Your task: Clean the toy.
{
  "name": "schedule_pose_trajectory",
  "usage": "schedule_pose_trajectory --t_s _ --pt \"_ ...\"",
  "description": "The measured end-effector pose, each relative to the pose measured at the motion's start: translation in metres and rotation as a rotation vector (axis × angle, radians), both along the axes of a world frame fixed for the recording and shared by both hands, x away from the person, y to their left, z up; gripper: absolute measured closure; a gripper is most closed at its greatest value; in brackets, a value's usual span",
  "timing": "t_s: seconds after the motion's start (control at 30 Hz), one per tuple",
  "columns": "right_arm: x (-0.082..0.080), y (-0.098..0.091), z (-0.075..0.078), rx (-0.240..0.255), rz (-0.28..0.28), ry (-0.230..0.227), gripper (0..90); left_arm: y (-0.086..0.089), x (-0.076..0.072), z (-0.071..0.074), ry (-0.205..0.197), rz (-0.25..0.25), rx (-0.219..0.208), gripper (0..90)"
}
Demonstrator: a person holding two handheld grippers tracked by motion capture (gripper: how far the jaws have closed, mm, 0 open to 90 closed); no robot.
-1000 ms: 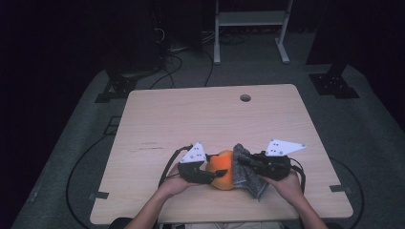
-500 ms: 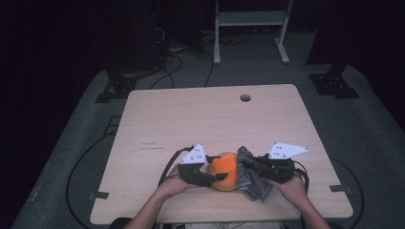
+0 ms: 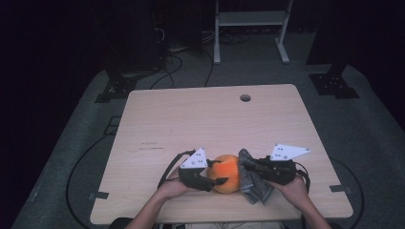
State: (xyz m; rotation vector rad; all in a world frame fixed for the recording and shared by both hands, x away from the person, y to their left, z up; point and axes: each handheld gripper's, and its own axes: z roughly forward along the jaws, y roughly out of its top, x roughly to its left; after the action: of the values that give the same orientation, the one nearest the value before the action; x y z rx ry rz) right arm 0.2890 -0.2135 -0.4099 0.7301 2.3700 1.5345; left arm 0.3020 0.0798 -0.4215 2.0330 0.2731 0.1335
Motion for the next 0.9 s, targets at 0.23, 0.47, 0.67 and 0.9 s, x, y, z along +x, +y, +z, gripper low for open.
schedule_pose_trajectory --t_s 0.23,0.47,0.67,0.9 --pt "-0.007 0.0 0.013 0.066 0.038 0.001 79.5 -0.005 -0.004 -0.001 -0.012 -0.032 0.012 40.5" --pt "0.0 0.001 0.004 0.025 0.019 0.017 79.6 -0.004 -0.004 -0.003 -0.002 -0.04 0.007 40.3" --pt "-0.005 -0.004 0.008 0.052 0.012 0.023 79.5 -0.007 -0.005 -0.003 -0.011 -0.039 0.009 39.3" --pt "-0.003 0.008 0.007 0.032 0.05 0.013 79.6 0.002 0.0 0.006 0.029 -0.073 -0.035 25.8"
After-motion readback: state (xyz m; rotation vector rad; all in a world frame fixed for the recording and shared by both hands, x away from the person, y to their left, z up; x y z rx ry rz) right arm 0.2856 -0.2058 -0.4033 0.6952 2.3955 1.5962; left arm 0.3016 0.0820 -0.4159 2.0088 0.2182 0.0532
